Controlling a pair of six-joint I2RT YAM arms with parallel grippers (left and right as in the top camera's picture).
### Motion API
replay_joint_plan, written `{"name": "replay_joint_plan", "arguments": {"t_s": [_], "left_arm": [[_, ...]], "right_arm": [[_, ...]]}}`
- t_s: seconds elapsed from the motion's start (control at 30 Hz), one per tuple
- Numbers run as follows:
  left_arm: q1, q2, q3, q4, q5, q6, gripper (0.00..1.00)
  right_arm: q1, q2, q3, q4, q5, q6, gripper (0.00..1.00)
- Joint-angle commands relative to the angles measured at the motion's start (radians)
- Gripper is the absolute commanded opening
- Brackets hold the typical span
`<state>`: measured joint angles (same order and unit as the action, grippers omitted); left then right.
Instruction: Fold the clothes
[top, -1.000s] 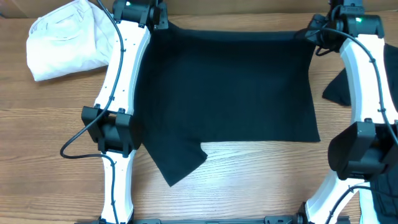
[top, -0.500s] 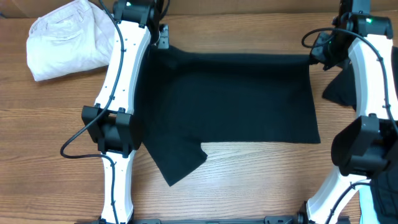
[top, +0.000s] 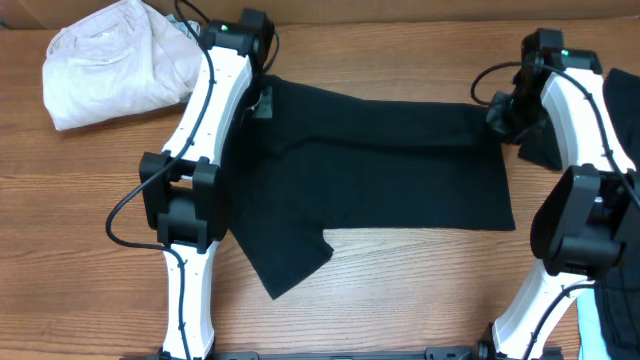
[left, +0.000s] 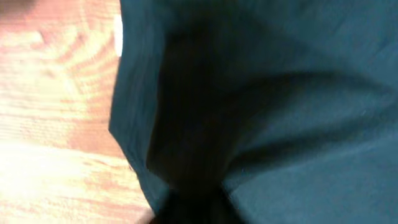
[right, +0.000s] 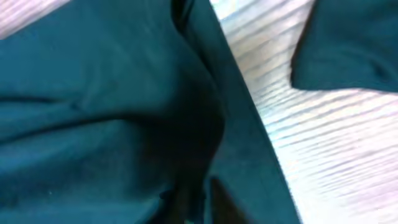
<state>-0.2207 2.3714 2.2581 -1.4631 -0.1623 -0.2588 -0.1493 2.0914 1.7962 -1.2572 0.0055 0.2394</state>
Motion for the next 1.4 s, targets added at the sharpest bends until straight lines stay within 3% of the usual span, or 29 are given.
{"name": "replay_joint_plan", "arguments": {"t_s": [0.0, 0.07, 0.13, 0.3, 0.43, 0.53, 0.7, 0.87, 1.0, 1.07, 1.37], "left_arm": [[0.004, -0.02, -0.034, -0.023, 0.01, -0.016, 0.62], [0.004, -0.021, -0.034, -0.037, 0.039, 0.002, 0.89], [0.007, -0.029, -0.009, -0.062, 0.074, 0.001, 1.0], [0.011, -0.073, 0.175, -0.165, 0.113, -0.009, 1.0], [0.007, -0.172, 0.331, -0.227, 0.154, -0.01, 1.0], [-0.006, -0.283, 0.342, -0.226, 0.198, -0.028, 1.0], [-0.07, -0.428, 0.309, -0.227, 0.205, -0.034, 1.0], [-0.138, -0.575, 0.083, -0.227, 0.151, -0.083, 1.0], [-0.156, -0.706, -0.18, -0.208, 0.118, -0.198, 1.0], [-0.161, -0.777, -0.341, -0.152, 0.13, -0.224, 1.0], [-0.207, -0.909, -1.014, 0.138, 0.255, -0.35, 1.0]], "right_arm": [[-0.003, 0.002, -0.016, 0.0, 0.0, -0.011, 0.38], [-0.003, 0.002, -0.016, -0.004, -0.01, -0.008, 0.52], [-0.003, -0.005, -0.011, -0.012, -0.039, -0.008, 0.57], [-0.003, -0.092, 0.032, -0.064, -0.083, -0.008, 0.58], [-0.003, -0.269, 0.045, -0.092, -0.095, -0.004, 0.65], [-0.003, -0.406, 0.045, -0.136, -0.098, 0.0, 0.75], [-0.003, -0.565, 0.042, -0.247, -0.089, 0.0, 0.8], [-0.003, -0.639, -0.023, -0.34, -0.085, 0.01, 0.8], [-0.003, -0.747, -0.181, -0.274, -0.083, 0.063, 0.86], [-0.003, -0.803, -0.287, -0.216, -0.083, 0.08, 0.92], [-0.003, -0.842, -0.563, -0.06, -0.09, 0.114, 0.93]]}}
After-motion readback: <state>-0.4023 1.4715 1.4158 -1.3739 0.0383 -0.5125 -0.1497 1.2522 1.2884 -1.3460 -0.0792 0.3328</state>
